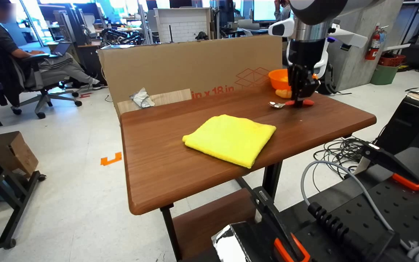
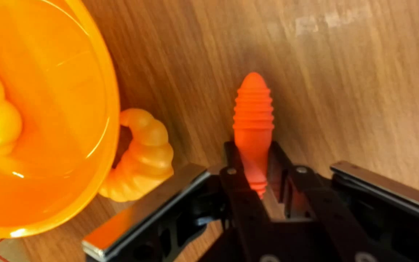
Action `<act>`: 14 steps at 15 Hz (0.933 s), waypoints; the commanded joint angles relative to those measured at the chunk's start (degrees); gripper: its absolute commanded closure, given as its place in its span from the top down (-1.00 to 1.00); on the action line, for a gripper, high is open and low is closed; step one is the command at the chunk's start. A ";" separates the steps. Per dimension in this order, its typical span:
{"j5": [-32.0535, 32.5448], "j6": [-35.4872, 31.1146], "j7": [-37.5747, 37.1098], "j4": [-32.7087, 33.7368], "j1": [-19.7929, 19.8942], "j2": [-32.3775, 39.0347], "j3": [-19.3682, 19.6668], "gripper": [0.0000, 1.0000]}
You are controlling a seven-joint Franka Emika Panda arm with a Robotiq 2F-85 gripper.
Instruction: Move the spoon to the right
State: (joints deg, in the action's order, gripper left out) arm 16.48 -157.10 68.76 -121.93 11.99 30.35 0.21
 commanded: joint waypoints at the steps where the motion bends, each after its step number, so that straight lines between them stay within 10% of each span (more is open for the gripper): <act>1: 0.30 -2.20 2.32 -2.98 1.57 -1.49 0.11 -0.89; 2: 0.43 -1.90 2.49 -3.15 1.53 -1.71 0.20 -0.05; 10: -0.94 -0.79 4.33 -3.06 2.86 -1.65 -0.72 0.96; 14: -2.57 0.49 5.05 -3.19 3.58 -2.72 -2.03 1.00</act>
State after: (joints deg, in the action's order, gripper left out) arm 16.12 -157.51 71.20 -123.54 13.85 30.09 0.03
